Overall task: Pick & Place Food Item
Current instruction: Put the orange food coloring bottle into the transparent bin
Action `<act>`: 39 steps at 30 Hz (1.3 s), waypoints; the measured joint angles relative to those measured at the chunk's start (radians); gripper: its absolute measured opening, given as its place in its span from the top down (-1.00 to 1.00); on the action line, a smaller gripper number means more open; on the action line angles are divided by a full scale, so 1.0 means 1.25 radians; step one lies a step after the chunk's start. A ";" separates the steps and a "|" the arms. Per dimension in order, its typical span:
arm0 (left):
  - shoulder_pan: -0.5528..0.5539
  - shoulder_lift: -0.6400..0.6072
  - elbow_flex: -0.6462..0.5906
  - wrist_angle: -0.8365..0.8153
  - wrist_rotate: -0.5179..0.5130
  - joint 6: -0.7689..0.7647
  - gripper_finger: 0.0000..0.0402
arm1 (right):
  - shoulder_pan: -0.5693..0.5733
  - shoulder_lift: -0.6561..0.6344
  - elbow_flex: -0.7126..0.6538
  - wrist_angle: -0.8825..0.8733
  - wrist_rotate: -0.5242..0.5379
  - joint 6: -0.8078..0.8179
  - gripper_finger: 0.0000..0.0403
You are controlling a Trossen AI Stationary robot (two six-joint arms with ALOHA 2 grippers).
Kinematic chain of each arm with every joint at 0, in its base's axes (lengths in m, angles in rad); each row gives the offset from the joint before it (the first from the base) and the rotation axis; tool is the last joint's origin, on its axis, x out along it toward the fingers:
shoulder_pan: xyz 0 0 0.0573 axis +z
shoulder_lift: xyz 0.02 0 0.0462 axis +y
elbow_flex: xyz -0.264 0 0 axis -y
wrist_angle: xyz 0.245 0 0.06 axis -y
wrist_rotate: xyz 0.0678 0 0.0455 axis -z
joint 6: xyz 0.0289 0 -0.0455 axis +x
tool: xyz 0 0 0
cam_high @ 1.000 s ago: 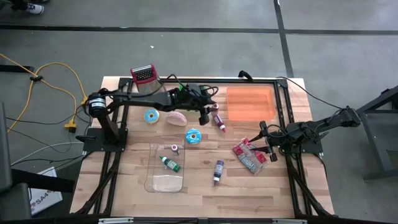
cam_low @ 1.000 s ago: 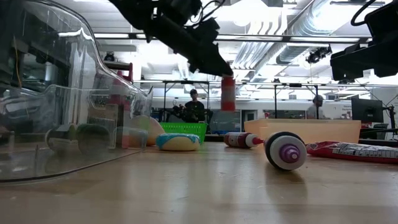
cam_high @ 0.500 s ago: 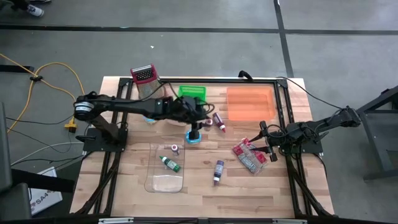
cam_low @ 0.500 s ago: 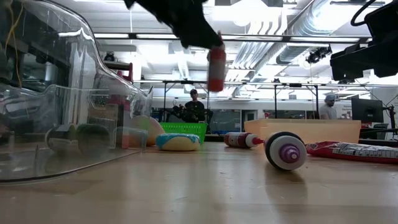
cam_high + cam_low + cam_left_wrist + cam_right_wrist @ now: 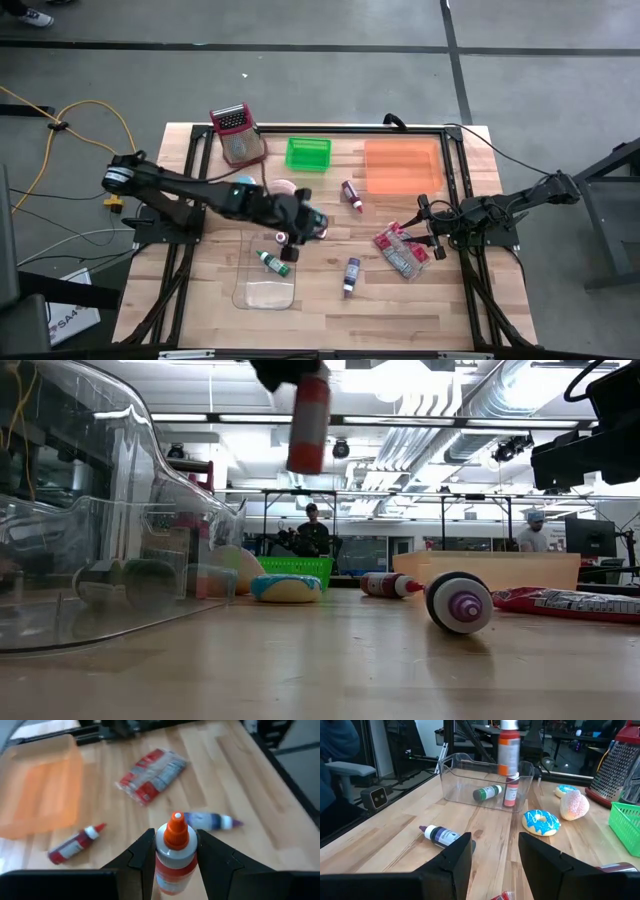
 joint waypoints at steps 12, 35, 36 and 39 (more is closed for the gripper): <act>-0.199 -0.136 -0.139 -0.022 -0.251 -0.187 0.44 | 0.000 0.000 0.000 0.000 0.000 0.000 0.24; -0.496 -0.128 -0.242 -0.140 -0.538 -0.722 0.44 | 0.000 0.000 0.000 0.000 0.002 0.000 0.24; -0.507 -0.121 -0.248 -0.134 -0.547 -0.743 0.44 | 0.000 0.000 0.000 0.000 0.002 0.000 0.24; -0.532 -0.093 -0.259 -0.115 -0.569 -0.797 0.44 | 0.000 0.000 0.000 0.000 0.002 0.000 0.24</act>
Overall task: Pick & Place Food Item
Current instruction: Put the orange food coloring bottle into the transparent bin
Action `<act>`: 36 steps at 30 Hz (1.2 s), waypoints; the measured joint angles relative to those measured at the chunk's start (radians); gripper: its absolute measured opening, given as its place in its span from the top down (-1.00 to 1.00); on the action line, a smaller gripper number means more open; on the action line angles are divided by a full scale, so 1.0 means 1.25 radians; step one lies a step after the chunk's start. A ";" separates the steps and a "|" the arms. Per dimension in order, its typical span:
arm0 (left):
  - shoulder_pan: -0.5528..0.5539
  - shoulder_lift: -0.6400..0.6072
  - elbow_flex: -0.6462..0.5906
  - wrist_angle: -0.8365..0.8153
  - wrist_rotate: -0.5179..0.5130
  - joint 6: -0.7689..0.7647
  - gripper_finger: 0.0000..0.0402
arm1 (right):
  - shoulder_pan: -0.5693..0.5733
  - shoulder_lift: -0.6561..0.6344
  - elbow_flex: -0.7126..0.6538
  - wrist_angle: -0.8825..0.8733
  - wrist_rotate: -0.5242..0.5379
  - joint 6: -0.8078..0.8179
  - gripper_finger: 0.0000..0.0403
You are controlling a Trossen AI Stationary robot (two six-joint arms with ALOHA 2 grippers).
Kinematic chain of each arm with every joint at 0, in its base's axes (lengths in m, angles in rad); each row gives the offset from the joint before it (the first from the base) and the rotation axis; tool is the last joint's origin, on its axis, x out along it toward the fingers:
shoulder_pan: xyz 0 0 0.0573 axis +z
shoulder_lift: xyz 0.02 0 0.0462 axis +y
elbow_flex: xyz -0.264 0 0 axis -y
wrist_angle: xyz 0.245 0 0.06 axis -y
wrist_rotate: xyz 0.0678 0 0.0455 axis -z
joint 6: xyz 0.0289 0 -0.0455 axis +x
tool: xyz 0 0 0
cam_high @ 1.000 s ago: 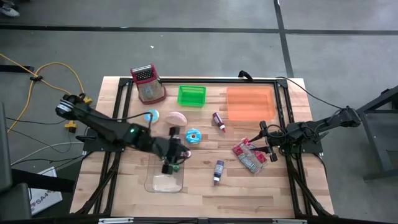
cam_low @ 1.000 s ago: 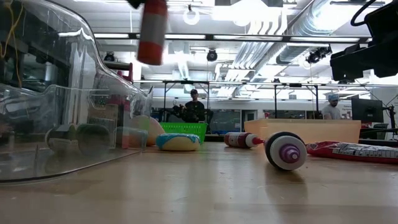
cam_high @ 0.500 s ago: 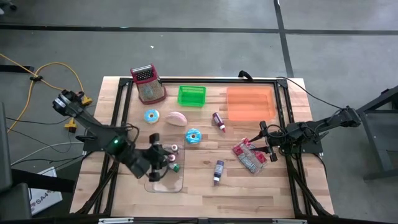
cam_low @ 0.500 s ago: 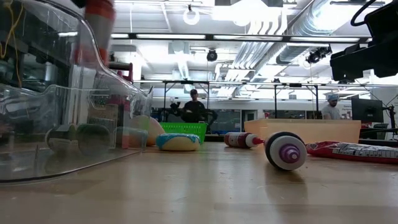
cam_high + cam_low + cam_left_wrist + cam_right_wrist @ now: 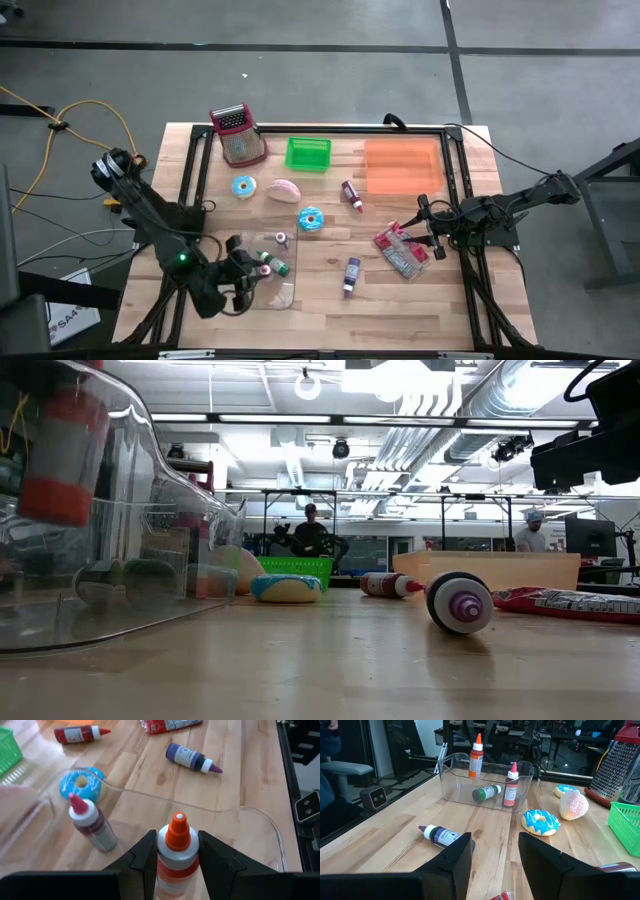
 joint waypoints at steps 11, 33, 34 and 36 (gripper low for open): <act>-0.036 0.114 -0.001 0.039 -0.043 -0.125 0.44 | 0.000 0.000 0.000 0.000 0.000 0.000 0.24; -0.038 0.164 -0.001 0.064 -0.052 -0.175 0.32 | 0.000 0.000 0.000 0.000 0.000 0.000 0.24; -0.038 0.164 -0.001 0.064 -0.053 -0.175 0.30 | 0.000 0.000 0.000 0.000 0.000 0.000 0.24; -0.038 0.164 -0.001 0.067 -0.054 -0.175 0.26 | 0.000 0.000 0.000 0.000 0.000 0.000 0.24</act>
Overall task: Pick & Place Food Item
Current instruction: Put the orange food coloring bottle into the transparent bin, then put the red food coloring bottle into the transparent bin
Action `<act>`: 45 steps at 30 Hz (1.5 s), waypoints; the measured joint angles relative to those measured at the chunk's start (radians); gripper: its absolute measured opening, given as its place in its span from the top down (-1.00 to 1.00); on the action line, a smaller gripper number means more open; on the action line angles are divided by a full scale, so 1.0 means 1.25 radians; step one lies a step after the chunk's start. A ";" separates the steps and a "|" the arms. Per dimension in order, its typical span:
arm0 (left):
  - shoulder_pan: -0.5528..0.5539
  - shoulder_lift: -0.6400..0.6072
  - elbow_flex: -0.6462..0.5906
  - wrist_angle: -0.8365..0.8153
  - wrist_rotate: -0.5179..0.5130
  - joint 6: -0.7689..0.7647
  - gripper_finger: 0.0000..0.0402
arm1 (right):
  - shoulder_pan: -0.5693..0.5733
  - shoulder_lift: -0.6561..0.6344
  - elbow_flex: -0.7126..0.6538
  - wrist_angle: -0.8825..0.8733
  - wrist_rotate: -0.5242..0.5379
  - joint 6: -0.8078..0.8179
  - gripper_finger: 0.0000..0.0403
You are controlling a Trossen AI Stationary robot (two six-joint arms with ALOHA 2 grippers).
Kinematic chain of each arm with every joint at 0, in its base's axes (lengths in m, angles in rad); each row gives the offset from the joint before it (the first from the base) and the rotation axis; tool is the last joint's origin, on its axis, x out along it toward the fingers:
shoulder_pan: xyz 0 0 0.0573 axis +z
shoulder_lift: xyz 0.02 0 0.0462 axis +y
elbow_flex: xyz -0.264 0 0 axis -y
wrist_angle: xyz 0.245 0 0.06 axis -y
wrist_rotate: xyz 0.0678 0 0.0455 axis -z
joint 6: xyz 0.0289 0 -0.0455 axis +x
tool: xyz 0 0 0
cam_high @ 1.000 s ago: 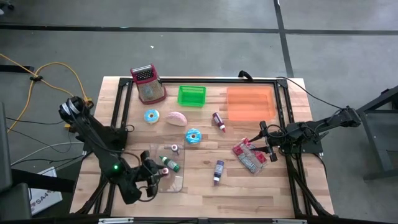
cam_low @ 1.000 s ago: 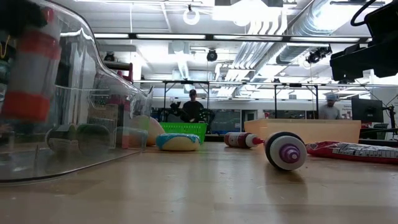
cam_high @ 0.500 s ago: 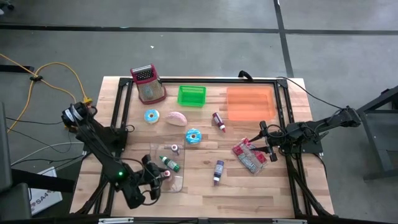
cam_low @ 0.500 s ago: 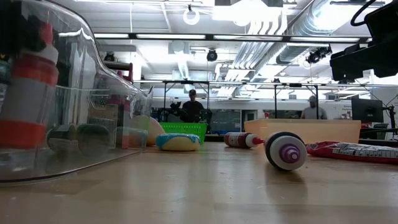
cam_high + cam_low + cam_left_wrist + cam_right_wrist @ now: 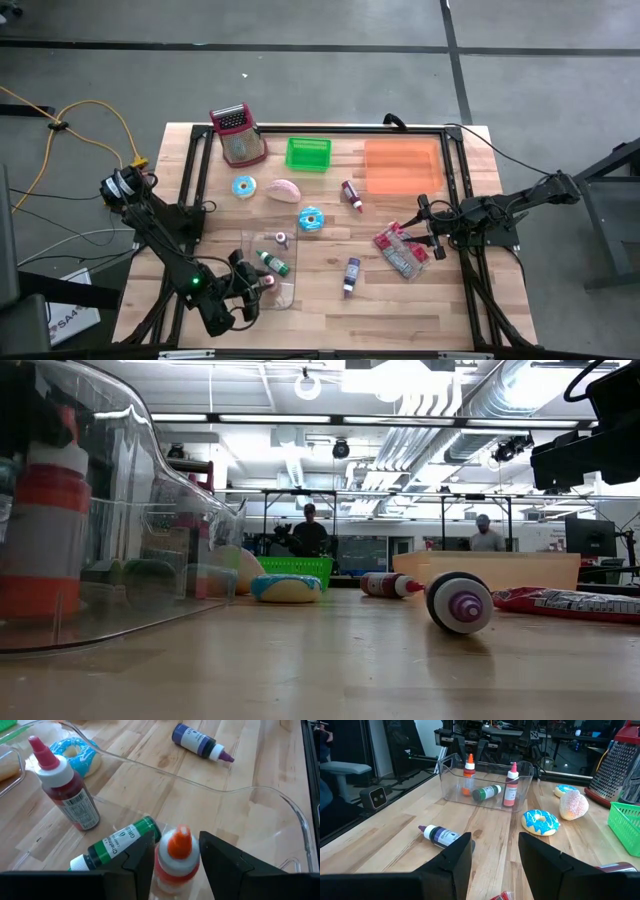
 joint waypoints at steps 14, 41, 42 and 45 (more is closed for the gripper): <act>-0.001 -0.010 0.000 -0.001 -0.027 0.010 0.22 | 0.000 0.000 0.000 0.000 0.000 0.000 0.24; 0.213 -0.136 0.000 0.212 0.156 0.544 0.22 | 0.000 0.000 0.000 0.000 0.000 0.000 0.24; 0.231 -0.136 0.000 0.227 0.181 0.569 0.22 | 0.000 0.000 0.000 0.000 -0.001 0.000 0.24; 0.290 -0.136 0.000 0.262 0.240 0.638 0.22 | 0.000 0.000 0.000 0.000 0.000 0.000 0.24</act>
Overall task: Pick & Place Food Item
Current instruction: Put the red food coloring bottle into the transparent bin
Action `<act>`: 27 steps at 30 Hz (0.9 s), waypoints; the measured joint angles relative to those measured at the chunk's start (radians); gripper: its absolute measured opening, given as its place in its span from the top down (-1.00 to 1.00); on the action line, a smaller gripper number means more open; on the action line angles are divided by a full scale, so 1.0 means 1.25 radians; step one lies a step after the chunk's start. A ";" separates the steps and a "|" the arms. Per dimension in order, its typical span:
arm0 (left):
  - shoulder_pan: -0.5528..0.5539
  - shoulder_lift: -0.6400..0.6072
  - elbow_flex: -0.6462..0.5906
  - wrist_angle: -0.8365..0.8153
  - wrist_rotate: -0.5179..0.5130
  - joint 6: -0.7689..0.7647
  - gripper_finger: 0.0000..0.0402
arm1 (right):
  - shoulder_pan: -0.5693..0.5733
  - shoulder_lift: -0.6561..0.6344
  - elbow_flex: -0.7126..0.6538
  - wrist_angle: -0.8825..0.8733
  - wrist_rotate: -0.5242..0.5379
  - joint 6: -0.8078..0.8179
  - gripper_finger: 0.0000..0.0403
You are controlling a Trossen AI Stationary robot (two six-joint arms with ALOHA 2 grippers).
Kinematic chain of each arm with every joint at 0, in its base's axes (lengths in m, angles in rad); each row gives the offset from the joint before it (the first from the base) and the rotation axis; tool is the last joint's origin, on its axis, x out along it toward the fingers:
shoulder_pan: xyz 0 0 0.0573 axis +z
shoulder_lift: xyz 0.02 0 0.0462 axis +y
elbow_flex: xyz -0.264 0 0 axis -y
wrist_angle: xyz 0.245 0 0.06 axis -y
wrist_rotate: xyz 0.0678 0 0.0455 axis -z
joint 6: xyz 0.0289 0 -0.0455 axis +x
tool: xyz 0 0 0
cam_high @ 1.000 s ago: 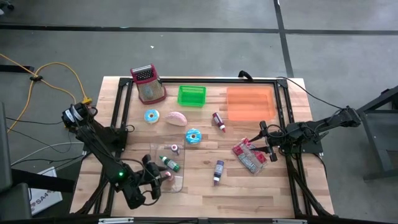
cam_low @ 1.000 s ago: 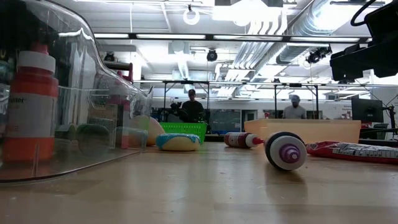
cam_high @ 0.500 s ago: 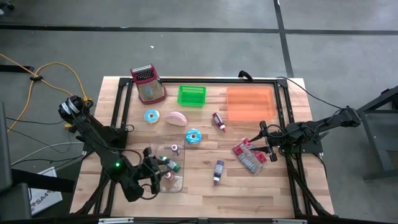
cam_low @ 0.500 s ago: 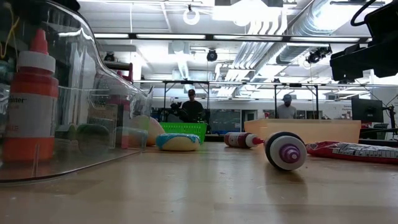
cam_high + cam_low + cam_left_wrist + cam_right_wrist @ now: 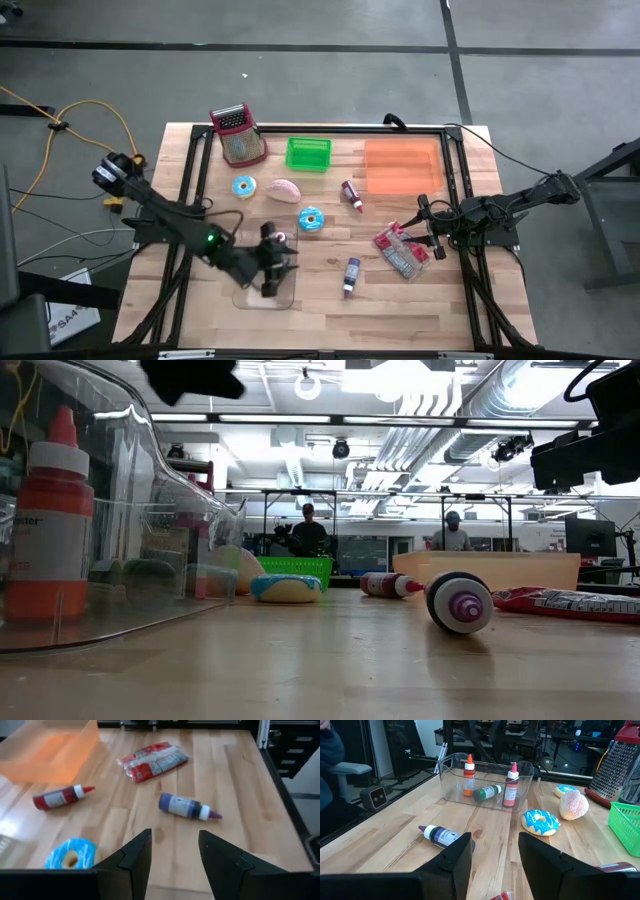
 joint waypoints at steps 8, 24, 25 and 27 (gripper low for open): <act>0.165 0.000 0.000 0.029 0.139 0.123 0.22 | 0.000 0.000 0.000 0.000 0.000 0.000 0.24; 0.316 0.001 0.000 0.102 0.381 0.266 0.22 | 0.000 0.000 0.000 0.000 0.000 0.000 0.24; 0.316 0.001 0.000 0.109 0.385 0.277 0.22 | 0.000 0.000 0.000 0.000 0.000 0.000 0.24; 0.316 0.001 0.000 0.119 0.388 0.296 0.22 | 0.000 0.000 0.000 0.000 0.000 0.000 0.24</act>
